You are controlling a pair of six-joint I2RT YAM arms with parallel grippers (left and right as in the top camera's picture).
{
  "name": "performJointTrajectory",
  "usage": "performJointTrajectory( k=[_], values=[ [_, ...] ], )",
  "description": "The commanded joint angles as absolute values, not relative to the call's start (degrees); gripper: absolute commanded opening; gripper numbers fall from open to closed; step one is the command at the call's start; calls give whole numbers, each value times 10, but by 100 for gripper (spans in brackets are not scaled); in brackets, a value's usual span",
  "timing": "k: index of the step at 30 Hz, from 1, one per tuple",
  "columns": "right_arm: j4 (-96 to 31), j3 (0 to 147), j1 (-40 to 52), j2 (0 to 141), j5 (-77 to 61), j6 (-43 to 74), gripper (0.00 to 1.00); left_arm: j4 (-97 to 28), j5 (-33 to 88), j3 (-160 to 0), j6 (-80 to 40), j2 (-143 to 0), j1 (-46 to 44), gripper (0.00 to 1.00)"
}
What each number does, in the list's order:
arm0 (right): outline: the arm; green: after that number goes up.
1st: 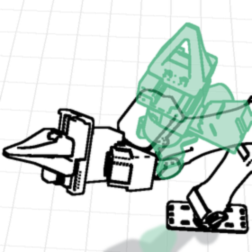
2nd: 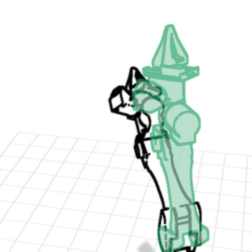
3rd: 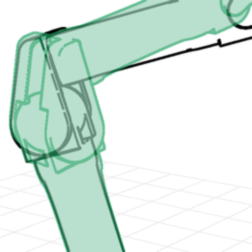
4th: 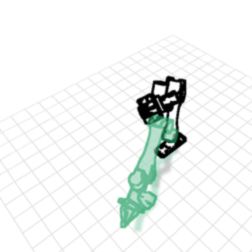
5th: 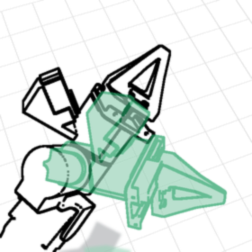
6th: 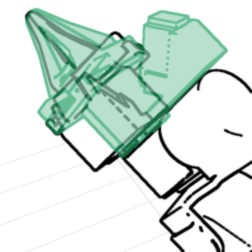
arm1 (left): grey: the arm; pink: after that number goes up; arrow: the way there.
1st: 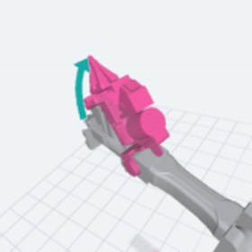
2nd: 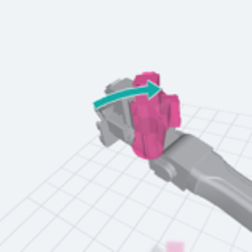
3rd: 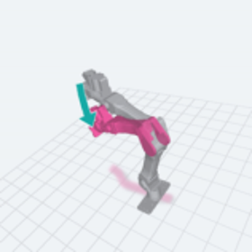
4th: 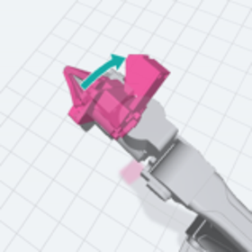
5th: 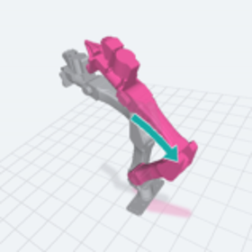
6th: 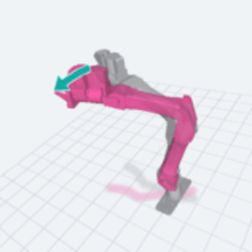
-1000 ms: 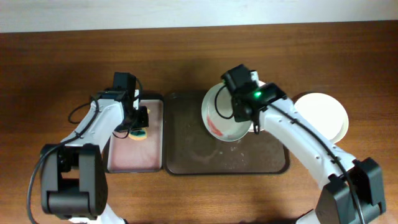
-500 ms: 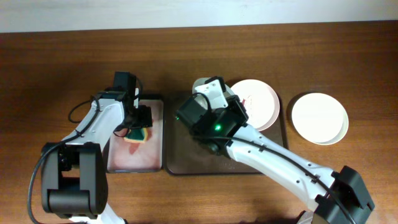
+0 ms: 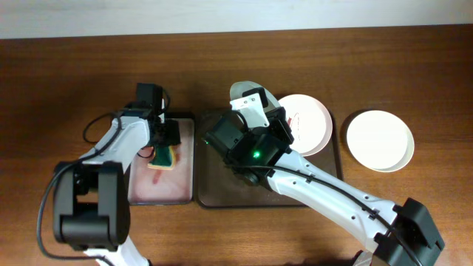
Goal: Clean dirty plates on tray and stack at the side
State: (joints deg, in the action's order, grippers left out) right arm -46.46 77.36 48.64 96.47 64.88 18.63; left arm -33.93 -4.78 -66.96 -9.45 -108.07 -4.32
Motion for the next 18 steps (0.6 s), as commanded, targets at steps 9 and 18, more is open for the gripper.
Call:
performJointTrajectory(
  k=[9, 18],
  values=[
    [-480, 782, 374, 906, 506, 245, 4, -326, -50, -667, -95, -1103, -42, 0],
    [-522, 782, 154, 826, 288, 246, 4, -383, -52, -722, -91, -1076, -43, 86]
  ],
)
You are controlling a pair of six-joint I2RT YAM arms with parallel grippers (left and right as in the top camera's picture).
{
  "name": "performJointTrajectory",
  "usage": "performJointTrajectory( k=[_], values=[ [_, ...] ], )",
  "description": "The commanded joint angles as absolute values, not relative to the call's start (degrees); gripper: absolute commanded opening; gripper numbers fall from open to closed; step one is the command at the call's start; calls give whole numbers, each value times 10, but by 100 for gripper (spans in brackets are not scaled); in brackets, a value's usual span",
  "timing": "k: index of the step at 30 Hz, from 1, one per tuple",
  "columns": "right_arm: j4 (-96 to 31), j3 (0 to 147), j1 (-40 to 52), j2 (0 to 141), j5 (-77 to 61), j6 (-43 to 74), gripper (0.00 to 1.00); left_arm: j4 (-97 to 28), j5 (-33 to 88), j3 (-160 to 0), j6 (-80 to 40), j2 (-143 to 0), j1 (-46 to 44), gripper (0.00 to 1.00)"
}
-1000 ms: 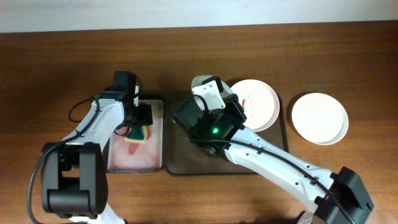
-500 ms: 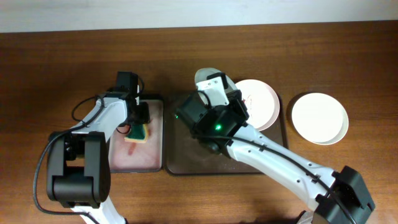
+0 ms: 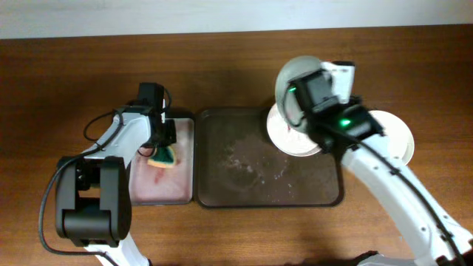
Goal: Clean dirty plates on tray and stack at the side
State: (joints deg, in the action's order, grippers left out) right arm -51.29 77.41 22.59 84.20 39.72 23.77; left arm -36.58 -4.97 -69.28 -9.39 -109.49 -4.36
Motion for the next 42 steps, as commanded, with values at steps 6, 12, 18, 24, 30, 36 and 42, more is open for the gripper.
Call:
performJointTrajectory(
  k=[6, 12, 18, 24, 30, 36, 42],
  values=[
    [-550, 782, -51, 830, 128, 271, 4, -477, -26, -722, -93, -1077, -43, 87],
    [-574, 778, -224, 835, 68, 270, 4, -491, 8, -696, -93, -1079, -43, 86],
    [-579, 778, -276, 860, 51, 268, 4, -464, 7, -654, -93, -1080, -43, 28],
    [-581, 777, -276, 886, 52, 268, 4, -481, -18, -654, -93, -1080, -43, 0],
    [-576, 777, -281, 918, 53, 269, 4, -496, -43, -655, -93, -1069, -43, 0],
    [-567, 777, -293, 955, 64, 269, 4, -496, -42, -668, -93, -1015, -43, 64],
    [-566, 777, -293, 980, 45, 269, 20, -496, 21, -668, -94, -999, -43, 86]
  ],
)
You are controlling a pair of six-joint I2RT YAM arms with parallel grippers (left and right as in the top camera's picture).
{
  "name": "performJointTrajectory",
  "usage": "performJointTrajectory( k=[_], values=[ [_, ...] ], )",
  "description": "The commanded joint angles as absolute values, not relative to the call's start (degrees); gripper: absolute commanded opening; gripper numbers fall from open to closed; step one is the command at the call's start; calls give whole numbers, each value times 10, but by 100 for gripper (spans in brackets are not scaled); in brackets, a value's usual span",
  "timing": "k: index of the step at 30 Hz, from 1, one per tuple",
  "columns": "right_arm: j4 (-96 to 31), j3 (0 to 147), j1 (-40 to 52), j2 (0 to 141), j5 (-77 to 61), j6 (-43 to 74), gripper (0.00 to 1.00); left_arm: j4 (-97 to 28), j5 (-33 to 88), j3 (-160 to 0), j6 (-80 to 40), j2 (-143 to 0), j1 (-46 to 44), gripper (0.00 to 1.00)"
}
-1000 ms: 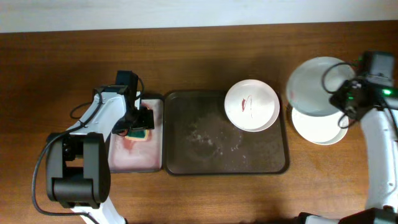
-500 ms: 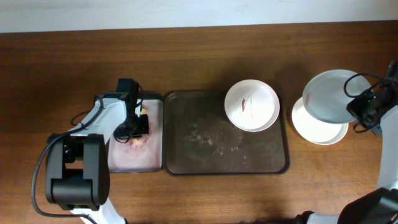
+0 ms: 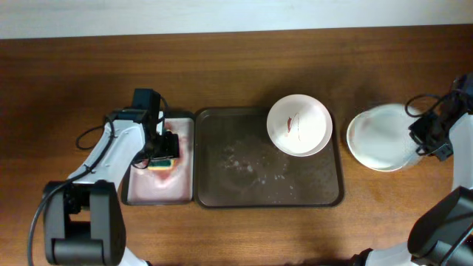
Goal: Clean dirty plates on tray and stack at the side
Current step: 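Move the right gripper back and grip the last white plate's rim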
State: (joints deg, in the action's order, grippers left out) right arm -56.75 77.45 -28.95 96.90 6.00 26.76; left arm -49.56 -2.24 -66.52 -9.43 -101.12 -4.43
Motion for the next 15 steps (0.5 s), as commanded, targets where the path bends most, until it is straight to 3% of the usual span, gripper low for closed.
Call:
performJointTrajectory(
  k=[1, 7, 9, 15],
  values=[
    [-566, 777, -293, 980, 25, 268, 21, -496, 41, -668, -94, -999, -43, 86],
    [-561, 777, -272, 980, -191, 147, 35, -491, 69, -668, -95, -999, -43, 87],
    [-564, 777, -239, 980, -199, 105, 45, -491, 69, -668, -95, -999, -43, 88],
    [-540, 740, -135, 993, -183, 92, 49, -485, 69, -668, -95, -999, -43, 90]
  ],
)
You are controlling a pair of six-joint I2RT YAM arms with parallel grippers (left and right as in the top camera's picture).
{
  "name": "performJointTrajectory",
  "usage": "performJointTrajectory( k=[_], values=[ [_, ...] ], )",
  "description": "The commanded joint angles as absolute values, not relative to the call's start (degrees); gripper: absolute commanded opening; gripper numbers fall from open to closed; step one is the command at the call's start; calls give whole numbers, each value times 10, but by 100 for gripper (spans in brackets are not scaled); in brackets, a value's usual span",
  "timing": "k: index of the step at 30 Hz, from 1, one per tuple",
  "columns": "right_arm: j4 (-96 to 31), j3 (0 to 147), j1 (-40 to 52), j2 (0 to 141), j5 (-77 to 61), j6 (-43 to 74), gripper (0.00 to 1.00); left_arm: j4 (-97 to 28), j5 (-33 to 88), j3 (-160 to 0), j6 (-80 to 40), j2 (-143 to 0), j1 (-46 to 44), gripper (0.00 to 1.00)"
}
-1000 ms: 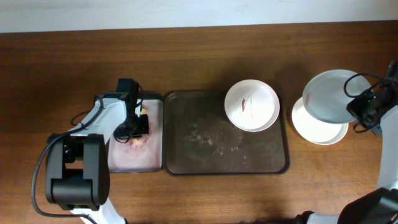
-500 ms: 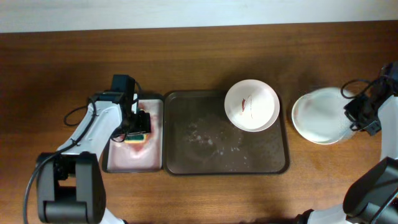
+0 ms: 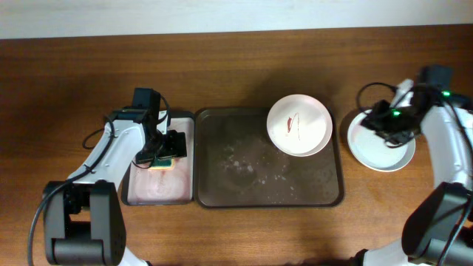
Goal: Clean dirty plates on tray and stack at the side
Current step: 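Move the right gripper back and grip the last white plate's rim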
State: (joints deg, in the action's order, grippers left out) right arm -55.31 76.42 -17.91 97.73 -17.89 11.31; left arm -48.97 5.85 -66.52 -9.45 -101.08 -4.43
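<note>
A white plate with red smears sits on the back right corner of the dark brown tray. To the right of the tray, white plates lie stacked flat on the table. My right gripper hovers over the stack's left part, open and holding nothing. At the left, my left gripper is shut on a yellow-green sponge over the pink tray.
Crumbs and wet smears cover the middle of the brown tray. The pink tray touches its left side. A black cable loops behind the plate stack. Bare wooden table runs along the back.
My right gripper was at the right edge of the side stack with the plate tilted. It is now over the stack's left part, and the plate lies flat and free. The left gripper barely shifted.
My right gripper first held a white plate over the brown tray's left part while the left pressed the sponge in the pink tray. Then the plate was above the tray's right corner. Later it rested on the side stack, and now it is let go.
</note>
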Motion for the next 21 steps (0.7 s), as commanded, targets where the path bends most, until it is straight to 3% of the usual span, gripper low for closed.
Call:
performJointTrajectory(
  k=[1, 8, 11, 16, 19, 21],
  values=[
    [-534, 734, -123, 997, -178, 92, 49, -485, 69, -668, -95, -999, -43, 90],
    [-491, 715, -44, 1056, -113, 144, 47, -485, 69, -668, -95, -999, -43, 90],
    [-470, 715, -33, 1083, -113, 161, 38, -485, 69, -668, -95, -999, -43, 91],
    [-444, 715, -29, 1127, -109, 170, 29, -485, 69, -668, -95, -999, -43, 91],
    [-449, 715, -26, 1134, -109, 170, 13, -485, 69, -668, -95, -999, -43, 90],
    [-463, 715, -19, 1134, -128, 170, 9, -485, 69, -668, -95, -999, -43, 90]
  ],
)
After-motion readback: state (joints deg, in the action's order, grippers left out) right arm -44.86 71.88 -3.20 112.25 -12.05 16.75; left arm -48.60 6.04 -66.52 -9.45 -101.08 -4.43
